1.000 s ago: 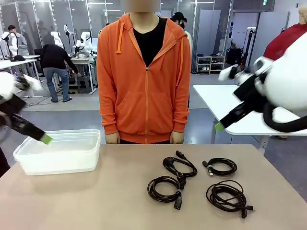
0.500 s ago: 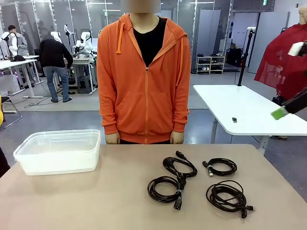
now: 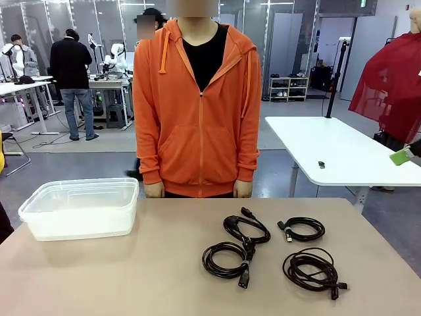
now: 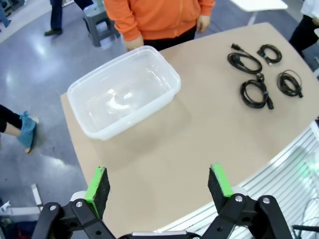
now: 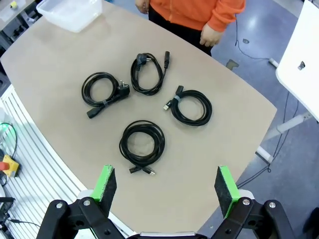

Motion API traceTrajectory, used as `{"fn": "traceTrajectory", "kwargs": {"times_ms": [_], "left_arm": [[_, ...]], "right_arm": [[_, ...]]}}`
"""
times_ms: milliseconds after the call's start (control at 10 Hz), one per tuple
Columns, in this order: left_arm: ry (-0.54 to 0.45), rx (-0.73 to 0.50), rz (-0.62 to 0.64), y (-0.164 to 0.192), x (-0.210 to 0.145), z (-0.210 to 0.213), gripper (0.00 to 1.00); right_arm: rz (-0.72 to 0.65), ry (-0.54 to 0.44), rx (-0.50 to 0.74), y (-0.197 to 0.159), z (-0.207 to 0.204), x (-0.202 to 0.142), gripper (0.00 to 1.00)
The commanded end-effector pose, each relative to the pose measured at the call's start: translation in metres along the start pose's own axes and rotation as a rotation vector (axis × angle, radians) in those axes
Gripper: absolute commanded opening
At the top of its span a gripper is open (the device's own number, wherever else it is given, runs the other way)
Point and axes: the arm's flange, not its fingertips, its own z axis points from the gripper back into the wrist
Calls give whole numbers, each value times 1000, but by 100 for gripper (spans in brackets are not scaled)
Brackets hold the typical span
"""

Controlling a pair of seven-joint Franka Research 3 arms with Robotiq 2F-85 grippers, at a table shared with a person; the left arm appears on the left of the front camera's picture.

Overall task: Organize and store the cables.
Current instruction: Place the Power Cable into the Organizing box.

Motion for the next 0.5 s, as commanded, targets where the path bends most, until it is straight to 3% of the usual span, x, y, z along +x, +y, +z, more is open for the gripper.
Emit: {"fn": "traceTrajectory", "kwargs": {"times_ms": [0, 400], "left_arm": [[61, 18, 55, 0, 13, 19, 100], [108, 32, 122, 11, 18, 11, 100]], "right_arm": [[38, -55, 38, 5, 6, -17, 100], [52, -74, 48, 8, 13, -27, 100]]}}
